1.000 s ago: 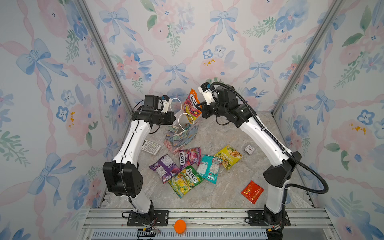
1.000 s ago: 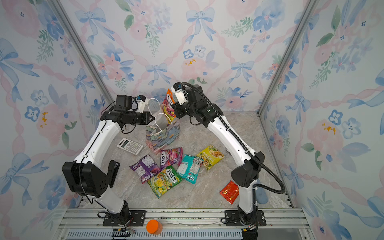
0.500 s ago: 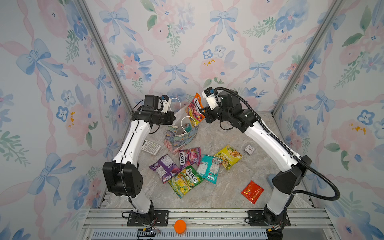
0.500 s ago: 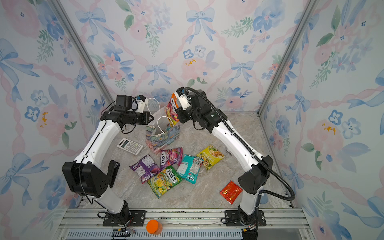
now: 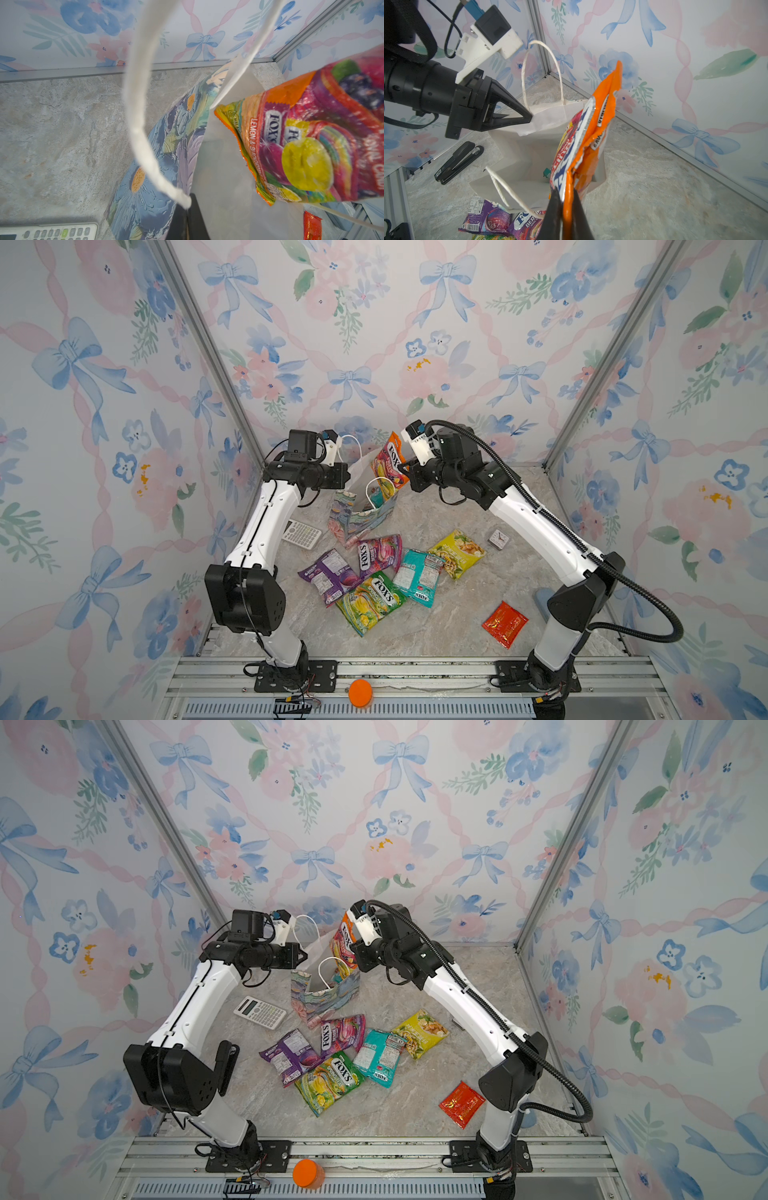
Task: Place the snacks into the paper bag
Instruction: 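Lower the orange bag into the paper bag and open the right gripper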
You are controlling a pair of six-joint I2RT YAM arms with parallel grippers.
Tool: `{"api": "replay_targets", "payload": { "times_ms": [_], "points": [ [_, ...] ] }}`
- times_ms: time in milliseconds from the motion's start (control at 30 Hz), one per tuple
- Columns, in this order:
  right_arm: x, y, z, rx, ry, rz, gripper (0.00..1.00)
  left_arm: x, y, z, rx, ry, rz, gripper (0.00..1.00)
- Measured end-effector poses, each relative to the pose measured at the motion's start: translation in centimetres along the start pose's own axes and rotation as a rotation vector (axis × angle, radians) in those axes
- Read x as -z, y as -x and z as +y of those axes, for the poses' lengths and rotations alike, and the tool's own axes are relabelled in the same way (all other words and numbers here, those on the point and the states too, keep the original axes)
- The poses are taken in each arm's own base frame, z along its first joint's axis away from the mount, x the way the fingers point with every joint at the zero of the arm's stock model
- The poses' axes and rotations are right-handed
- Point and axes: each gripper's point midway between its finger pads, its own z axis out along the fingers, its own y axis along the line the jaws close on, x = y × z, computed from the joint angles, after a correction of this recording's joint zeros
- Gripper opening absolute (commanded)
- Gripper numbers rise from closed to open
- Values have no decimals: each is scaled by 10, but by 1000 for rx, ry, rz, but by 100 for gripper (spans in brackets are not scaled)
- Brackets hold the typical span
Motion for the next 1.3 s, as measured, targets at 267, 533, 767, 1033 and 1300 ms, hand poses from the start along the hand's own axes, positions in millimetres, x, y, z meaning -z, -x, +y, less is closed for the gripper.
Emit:
{"api": "replay_targets", "payload": {
  "times_ms": [267,533,767,1033,1300],
  "points": [
    [-8,6,23,38,70,-2,0,0,0,0,0,0,0,0],
    [-31,-3,45,55,148,46,0,0,0,1,1,2,-1,0],
    [-45,-7,48,50,175,69,0,0,0,1,-1,3,-1,0],
    [-56,-11,51,44,205,95,0,0,0,1,-1,3,-1,0],
    [-71,-17,49,37,210,120,0,1,1,3,1,5,-3,0]
  ]
}}
